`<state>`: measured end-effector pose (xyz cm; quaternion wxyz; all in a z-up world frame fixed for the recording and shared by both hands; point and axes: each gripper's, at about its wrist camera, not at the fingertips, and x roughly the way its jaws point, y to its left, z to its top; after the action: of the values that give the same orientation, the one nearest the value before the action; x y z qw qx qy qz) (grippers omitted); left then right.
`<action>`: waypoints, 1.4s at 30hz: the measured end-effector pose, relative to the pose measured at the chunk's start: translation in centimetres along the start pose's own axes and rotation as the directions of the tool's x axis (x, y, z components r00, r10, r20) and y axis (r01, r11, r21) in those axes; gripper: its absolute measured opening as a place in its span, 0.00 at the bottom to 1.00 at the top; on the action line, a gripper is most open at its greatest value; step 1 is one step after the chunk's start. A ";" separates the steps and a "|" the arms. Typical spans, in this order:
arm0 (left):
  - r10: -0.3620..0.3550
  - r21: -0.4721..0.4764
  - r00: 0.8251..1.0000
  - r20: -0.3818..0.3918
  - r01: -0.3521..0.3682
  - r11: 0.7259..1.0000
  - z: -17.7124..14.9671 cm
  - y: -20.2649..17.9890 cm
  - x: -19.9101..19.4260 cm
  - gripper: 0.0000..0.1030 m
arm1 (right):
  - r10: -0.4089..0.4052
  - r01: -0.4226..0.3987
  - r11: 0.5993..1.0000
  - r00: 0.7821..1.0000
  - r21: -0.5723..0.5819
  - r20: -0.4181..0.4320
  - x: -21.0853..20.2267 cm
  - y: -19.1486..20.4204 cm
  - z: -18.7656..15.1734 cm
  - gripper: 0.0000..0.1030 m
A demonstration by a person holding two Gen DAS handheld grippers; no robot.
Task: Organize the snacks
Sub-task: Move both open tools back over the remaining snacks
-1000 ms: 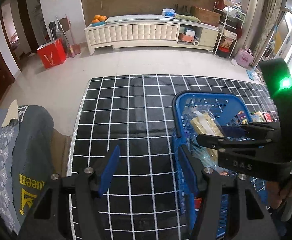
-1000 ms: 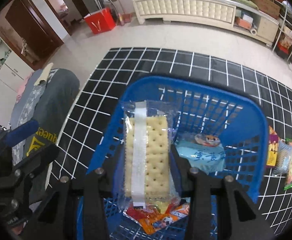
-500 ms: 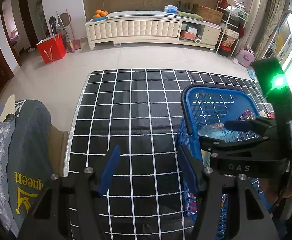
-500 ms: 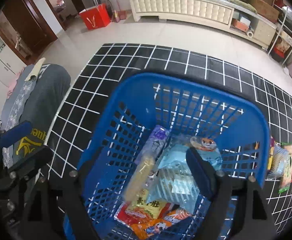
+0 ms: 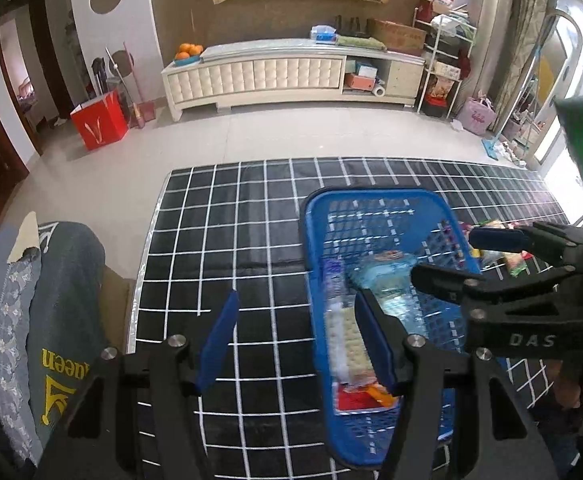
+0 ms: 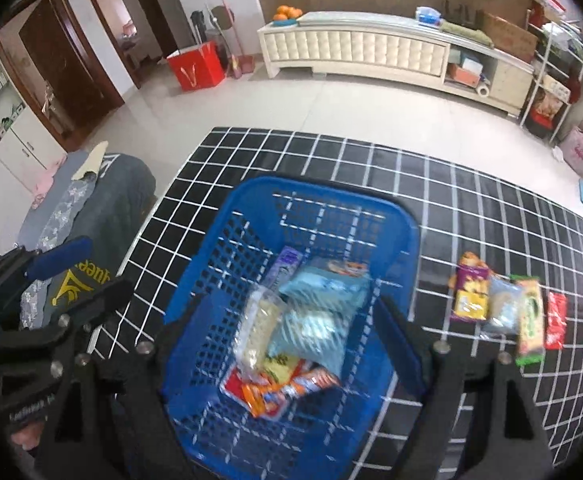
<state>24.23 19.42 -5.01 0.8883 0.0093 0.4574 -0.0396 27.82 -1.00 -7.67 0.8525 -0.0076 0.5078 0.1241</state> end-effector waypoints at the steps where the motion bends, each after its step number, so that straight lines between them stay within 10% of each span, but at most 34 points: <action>1: -0.001 0.003 1.000 0.006 0.001 1.000 0.1 -0.6 -0.5 0.56 | 0.004 -0.004 1.000 1.000 0.007 0.007 -0.8 -0.6 -0.4 0.83; 16: -0.045 0.100 0.998 0.048 0.040 0.994 0.4 -12.1 -3.2 0.56 | -0.062 0.055 0.994 0.995 0.090 0.076 -8.7 -9.6 -5.9 0.83; 21: -0.084 0.167 0.994 0.063 0.073 0.983 0.4 -16.9 -3.6 0.73 | -0.093 0.080 0.989 0.991 0.127 0.096 -10.6 -13.2 -7.2 0.83; 42: -0.101 0.232 0.993 -0.067 0.114 0.966 1.7 -30.7 2.2 0.79 | -0.093 0.074 0.951 0.994 0.301 0.049 -9.5 -27.9 -11.1 0.86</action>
<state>24.48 -11.43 -5.25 0.8647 0.0908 0.4735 -0.1412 20.01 -31.50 -7.94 0.8638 0.1037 0.4929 0.0098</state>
